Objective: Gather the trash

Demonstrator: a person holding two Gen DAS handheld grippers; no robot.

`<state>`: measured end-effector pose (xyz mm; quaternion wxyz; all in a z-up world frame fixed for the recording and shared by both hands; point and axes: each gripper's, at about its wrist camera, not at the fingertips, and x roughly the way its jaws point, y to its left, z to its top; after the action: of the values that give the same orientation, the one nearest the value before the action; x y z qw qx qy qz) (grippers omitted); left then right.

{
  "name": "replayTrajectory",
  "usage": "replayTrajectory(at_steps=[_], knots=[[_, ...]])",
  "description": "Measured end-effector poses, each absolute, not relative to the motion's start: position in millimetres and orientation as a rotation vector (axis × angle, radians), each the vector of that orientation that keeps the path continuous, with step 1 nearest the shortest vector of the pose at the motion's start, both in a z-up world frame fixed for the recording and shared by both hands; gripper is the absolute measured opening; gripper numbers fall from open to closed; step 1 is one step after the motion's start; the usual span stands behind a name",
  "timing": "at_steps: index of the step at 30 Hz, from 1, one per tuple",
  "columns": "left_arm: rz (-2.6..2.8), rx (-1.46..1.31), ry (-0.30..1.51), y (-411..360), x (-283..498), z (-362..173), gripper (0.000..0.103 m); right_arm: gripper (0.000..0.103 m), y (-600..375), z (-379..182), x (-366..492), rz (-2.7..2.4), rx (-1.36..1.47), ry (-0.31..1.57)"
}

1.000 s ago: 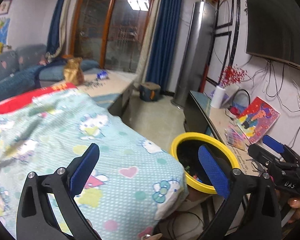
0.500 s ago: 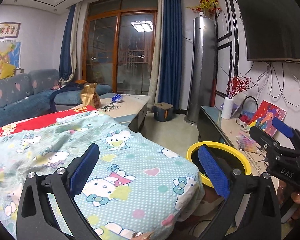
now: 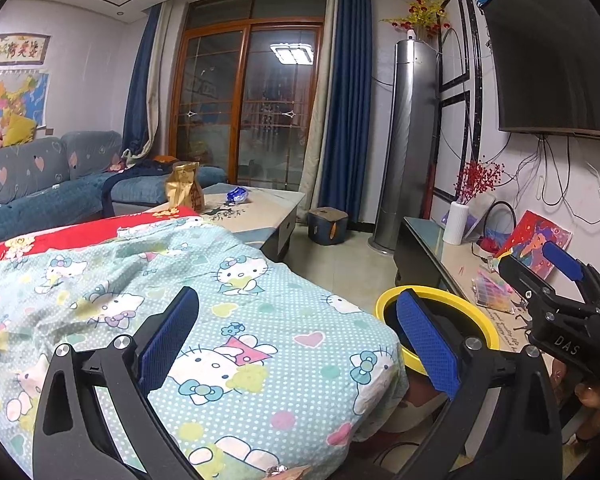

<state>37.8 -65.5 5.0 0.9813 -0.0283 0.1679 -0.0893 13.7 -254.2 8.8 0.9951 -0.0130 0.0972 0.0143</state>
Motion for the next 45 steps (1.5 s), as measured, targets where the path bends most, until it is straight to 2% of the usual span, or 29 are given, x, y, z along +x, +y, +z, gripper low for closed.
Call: replayTrajectory(at_steps=[45], knots=[[-0.186, -0.054, 0.335, -70.1, 33.7, 6.9, 0.097, 0.092, -256.1, 4.2, 16.1, 0.017, -0.013, 0.208]])
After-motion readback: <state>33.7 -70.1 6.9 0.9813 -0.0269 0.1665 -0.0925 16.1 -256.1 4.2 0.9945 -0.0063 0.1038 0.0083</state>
